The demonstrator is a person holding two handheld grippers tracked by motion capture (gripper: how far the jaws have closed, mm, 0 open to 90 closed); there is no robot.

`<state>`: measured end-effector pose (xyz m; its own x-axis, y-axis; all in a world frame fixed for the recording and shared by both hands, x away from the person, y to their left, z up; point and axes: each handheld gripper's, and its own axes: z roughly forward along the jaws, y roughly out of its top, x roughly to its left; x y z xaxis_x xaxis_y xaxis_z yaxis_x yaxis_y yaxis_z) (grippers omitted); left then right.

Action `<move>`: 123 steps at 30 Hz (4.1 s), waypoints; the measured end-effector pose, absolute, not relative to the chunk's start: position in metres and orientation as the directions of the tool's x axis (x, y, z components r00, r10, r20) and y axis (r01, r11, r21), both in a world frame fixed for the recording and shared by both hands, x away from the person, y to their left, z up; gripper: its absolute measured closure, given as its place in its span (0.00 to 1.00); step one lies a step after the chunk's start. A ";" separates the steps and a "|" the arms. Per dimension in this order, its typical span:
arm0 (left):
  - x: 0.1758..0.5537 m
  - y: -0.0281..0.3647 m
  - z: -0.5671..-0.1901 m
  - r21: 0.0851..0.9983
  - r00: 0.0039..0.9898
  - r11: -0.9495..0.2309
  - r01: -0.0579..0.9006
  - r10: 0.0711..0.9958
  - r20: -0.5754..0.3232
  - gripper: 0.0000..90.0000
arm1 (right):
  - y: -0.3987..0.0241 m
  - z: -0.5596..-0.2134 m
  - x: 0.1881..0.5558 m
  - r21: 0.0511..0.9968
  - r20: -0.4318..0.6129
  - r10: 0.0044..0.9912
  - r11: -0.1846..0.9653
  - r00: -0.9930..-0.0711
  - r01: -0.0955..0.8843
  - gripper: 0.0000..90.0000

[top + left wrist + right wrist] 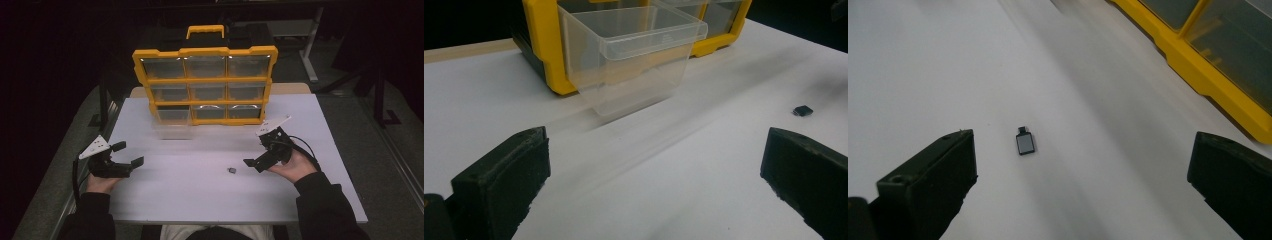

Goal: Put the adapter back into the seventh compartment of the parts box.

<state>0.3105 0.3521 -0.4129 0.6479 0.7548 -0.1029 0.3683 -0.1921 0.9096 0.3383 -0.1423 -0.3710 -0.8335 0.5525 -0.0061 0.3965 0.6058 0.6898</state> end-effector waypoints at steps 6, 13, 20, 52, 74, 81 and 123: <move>0.311 0.352 -0.413 0.909 0.651 -0.196 0.367 0.753 -0.100 0.00 | -0.131 -0.373 0.342 0.671 0.003 0.523 0.631 -0.852 0.389 0.00; 0.311 0.352 -0.413 0.909 0.651 -0.197 0.367 0.752 -0.100 0.00 | -0.119 -0.377 0.346 0.650 0.005 0.496 0.658 -0.868 0.380 0.00; 0.311 0.352 -0.413 0.909 0.653 -0.196 0.367 0.750 -0.102 0.00 | -0.111 -0.384 0.351 0.623 0.014 0.482 0.681 -0.876 0.385 0.00; 0.312 0.351 -0.414 0.907 0.657 -0.205 0.369 0.748 -0.099 0.00 | -0.085 -0.413 0.361 0.528 0.031 0.408 0.769 -0.913 0.361 0.00; 0.312 0.351 -0.414 0.906 0.657 -0.205 0.371 0.748 -0.099 0.00 | -0.070 -0.431 0.360 0.461 0.073 0.342 0.821 -0.937 0.336 0.17; 0.312 0.350 -0.415 0.906 0.660 -0.208 0.370 0.744 -0.099 0.00 | -0.070 -0.431 0.359 0.453 0.083 0.326 0.829 -0.942 0.327 0.36; 0.312 0.350 -0.415 0.904 0.659 -0.209 0.373 0.746 -0.100 0.00 | -0.089 -0.407 0.363 0.508 0.030 0.358 0.798 -0.933 0.323 0.83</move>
